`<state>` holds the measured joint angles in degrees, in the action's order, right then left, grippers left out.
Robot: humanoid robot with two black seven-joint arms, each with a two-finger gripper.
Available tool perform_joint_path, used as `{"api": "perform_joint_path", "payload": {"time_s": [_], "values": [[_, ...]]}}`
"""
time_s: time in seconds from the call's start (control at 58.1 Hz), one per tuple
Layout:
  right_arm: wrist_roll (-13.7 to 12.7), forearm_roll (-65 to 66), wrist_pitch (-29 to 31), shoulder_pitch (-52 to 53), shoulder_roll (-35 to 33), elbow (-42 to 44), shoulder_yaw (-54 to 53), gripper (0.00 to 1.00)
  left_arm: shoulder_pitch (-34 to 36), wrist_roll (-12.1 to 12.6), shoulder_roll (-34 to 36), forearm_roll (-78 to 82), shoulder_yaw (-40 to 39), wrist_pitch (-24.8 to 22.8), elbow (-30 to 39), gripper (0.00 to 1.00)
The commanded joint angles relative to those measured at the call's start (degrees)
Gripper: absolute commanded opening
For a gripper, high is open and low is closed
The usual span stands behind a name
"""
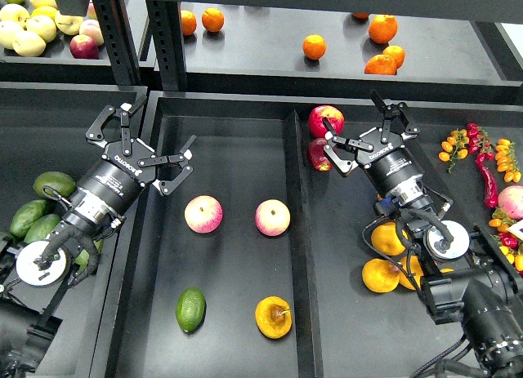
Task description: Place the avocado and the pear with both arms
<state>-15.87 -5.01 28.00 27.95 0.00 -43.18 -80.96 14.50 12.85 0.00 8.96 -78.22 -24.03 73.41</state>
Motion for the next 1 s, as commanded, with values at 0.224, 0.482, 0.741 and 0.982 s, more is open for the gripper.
{"api": "perform_joint_path", "payload": {"time_s": [0.224,0.482,0.741,0.982], "values": [[0.05,0.09,0.0,0.09,0.0,0.02,-0.16,0.99,0.0,-0.01,0.0,0.09,-0.79,-3.97,0.15,1.0],[-0.04,0.09,0.0,0.44,0.0,0.11,-0.34,0.99,0.0,1.48,0.0,0.09,-0.88,-3.97,-0.2,1.0],[-0.13,0.09,0.0,0.97,0.0,0.37,-0.34,0.99,0.09,5.7,0.0,0.09,-1.32,-3.97,-0.46,1.0],[-0.13,0.09,0.0,1.06,0.0,0.64,-0.43,0.99,0.88,15.15,0.0,0.09,-0.71,-3.97,-1.25,0.99]]}}
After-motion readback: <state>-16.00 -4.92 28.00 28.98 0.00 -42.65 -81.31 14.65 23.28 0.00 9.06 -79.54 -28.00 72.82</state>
